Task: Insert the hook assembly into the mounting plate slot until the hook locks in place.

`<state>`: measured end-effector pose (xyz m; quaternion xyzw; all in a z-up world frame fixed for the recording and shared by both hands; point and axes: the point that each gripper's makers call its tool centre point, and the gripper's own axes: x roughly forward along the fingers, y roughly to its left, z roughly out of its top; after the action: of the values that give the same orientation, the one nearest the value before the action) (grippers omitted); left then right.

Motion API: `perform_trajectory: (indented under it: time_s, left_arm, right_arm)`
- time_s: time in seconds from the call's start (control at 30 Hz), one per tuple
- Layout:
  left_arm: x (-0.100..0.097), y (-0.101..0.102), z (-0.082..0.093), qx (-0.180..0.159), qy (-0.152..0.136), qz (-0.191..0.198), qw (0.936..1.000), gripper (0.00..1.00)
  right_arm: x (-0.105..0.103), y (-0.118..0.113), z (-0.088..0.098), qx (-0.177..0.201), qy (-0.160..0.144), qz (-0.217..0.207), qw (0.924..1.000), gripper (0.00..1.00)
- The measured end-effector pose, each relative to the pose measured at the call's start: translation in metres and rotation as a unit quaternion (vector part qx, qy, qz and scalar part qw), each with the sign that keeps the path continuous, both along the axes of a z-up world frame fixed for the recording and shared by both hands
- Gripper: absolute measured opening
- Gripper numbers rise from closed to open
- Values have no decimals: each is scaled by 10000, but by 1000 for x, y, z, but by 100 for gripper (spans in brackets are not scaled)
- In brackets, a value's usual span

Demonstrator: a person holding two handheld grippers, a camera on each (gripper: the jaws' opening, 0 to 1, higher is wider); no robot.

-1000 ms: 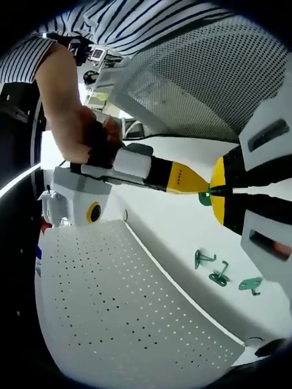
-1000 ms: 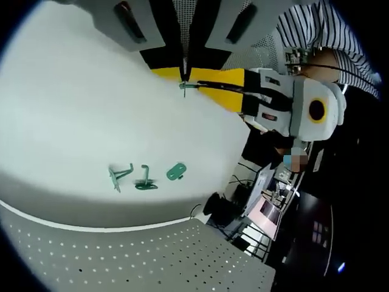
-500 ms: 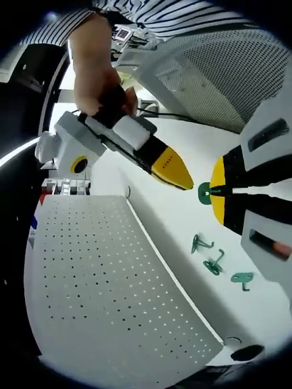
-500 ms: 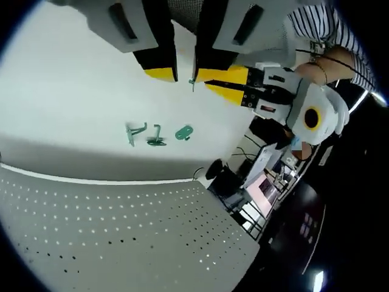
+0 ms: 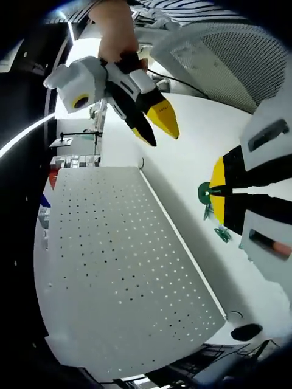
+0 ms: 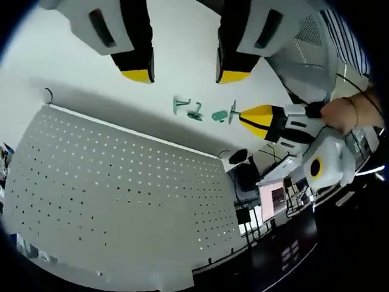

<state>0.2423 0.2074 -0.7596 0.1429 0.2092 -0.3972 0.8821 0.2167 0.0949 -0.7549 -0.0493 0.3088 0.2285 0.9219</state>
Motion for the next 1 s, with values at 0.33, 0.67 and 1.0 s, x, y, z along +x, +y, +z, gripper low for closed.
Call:
perform_trajectory:
  time_s: [0.33, 0.67, 1.0]
  left_arm:
    - [16, 22, 27, -472, -251, 797, 9954, 1]
    - [32, 35, 63, -104, -1162, 1218, 9857, 1]
    - [42, 46, 84, -558, -1303, 1767, 9740, 1]
  right_arm:
    - [-21, -8, 1, -172, -113, -111, 9997, 50]
    - [-39, -22, -6, -678, -412, -174, 9967, 66]
    - [-54, -34, -17, -757, -548, -422, 9947, 73]
